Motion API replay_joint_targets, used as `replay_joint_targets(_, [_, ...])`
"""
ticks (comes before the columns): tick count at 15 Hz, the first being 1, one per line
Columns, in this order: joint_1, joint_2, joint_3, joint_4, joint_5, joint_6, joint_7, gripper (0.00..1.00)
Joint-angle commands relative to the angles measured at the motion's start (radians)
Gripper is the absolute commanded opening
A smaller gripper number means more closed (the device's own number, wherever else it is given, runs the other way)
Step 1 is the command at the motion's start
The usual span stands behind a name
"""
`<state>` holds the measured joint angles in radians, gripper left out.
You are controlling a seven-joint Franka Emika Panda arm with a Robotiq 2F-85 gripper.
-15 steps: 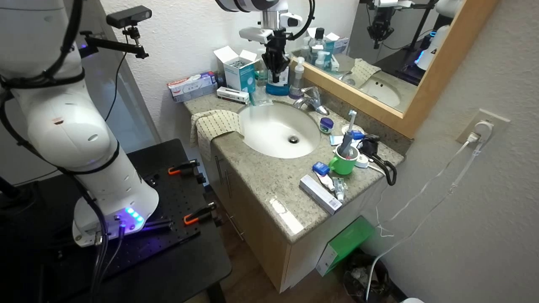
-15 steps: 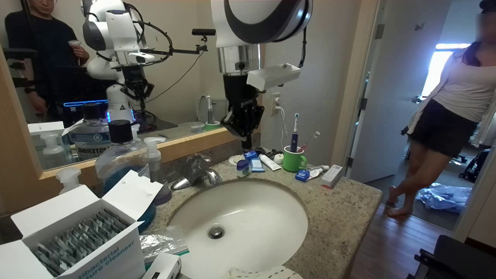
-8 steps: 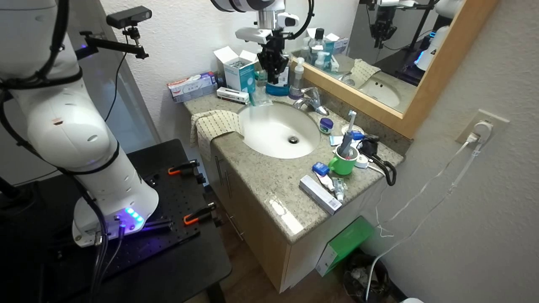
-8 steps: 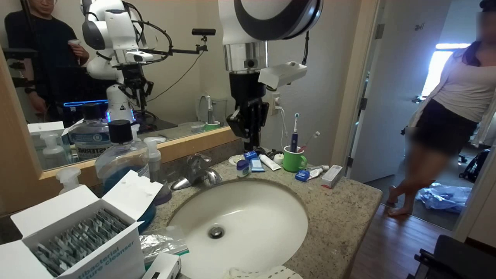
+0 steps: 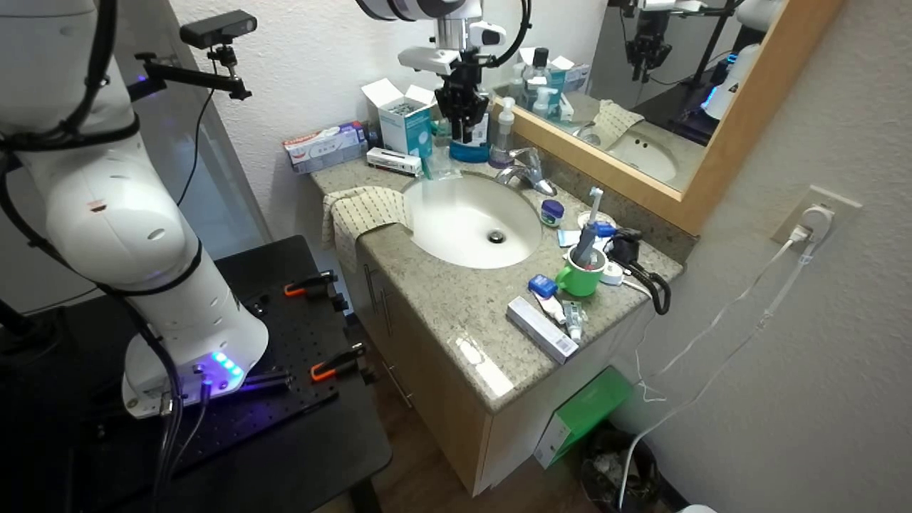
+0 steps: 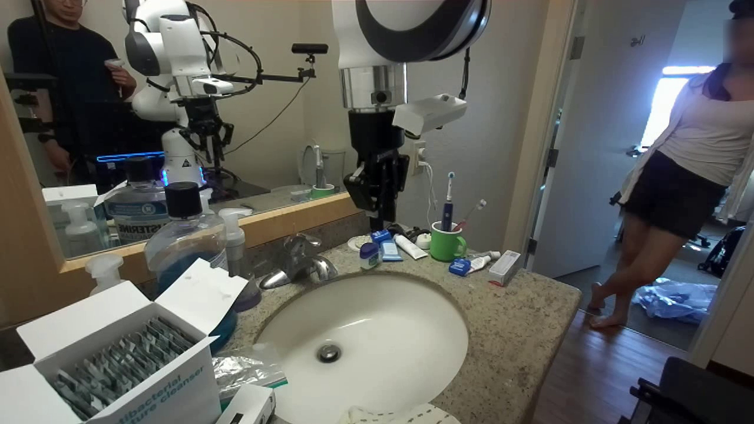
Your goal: Close the tap
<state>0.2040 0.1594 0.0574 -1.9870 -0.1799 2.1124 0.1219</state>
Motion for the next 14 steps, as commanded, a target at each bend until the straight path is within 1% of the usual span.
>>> replay_joint_targets(1, [-0.022, 0.001, 0.021, 0.011, 0.006, -0.009, -0.007, 0.66])
replay_joint_targets(5, [-0.022, 0.000, 0.021, 0.011, -0.001, -0.005, -0.011, 0.97])
replay_joint_targets(6, [-0.022, 0.000, 0.021, 0.012, -0.001, -0.005, -0.011, 1.00])
replay_joint_targets(12, [-0.018, 0.004, 0.023, 0.019, -0.023, -0.011, -0.011, 1.00])
replay_joint_targets(14, [-0.020, 0.003, 0.024, 0.007, -0.005, -0.003, 0.001, 1.00])
